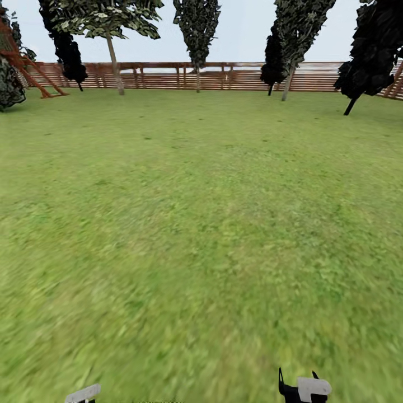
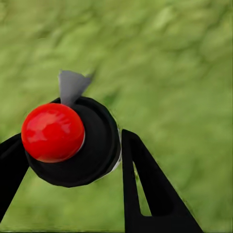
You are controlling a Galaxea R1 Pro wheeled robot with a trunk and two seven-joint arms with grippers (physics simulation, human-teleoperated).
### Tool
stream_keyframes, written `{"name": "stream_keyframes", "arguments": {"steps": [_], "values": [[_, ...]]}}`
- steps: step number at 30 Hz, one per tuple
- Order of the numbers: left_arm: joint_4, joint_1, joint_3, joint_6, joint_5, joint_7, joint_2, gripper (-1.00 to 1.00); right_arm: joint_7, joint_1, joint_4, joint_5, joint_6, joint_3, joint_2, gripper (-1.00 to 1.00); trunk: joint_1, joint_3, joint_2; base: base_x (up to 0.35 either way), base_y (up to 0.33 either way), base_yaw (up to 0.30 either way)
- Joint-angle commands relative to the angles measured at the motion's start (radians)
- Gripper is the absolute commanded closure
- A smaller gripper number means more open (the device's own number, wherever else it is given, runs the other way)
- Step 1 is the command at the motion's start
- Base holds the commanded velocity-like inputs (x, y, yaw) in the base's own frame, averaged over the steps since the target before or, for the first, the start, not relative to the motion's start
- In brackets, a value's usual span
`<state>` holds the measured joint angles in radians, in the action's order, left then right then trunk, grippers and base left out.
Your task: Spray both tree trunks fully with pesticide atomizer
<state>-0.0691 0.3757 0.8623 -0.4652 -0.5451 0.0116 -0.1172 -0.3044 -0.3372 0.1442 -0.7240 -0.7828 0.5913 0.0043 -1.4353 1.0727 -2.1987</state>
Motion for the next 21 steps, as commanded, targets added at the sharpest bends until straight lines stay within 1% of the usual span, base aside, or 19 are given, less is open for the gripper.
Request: {"name": "stream_keyframes", "arguments": {"steps": [1, 10, 21], "values": [[0.001, -0.001, 0.007, -0.003, -0.01, 0.001, 0.0, 1.0, -0.007, 0.0, 0.0, -0.011, -0.001, 0.004, 0.0, -1.0, 0.0, 0.001, 0.0, 0.0, 0.0, 0.28], [0.002, -0.007, 0.006, -0.007, -0.01, 0.002, -0.001, 1.0, -0.007, 0.0, 0.0, -0.011, -0.001, 0.004, 0.0, -1.0, 0.0, -0.001, 0.0, 0.0, 0.0, 0.272], [0.002, -0.007, 0.008, -0.006, -0.01, 0.001, 0.001, 1.0, -0.005, 0.0, 0.0, -0.011, -0.002, 0.004, 0.0, -1.0, 0.0, -0.014, 0.0, 0.0, 0.0, 0.196]]}}
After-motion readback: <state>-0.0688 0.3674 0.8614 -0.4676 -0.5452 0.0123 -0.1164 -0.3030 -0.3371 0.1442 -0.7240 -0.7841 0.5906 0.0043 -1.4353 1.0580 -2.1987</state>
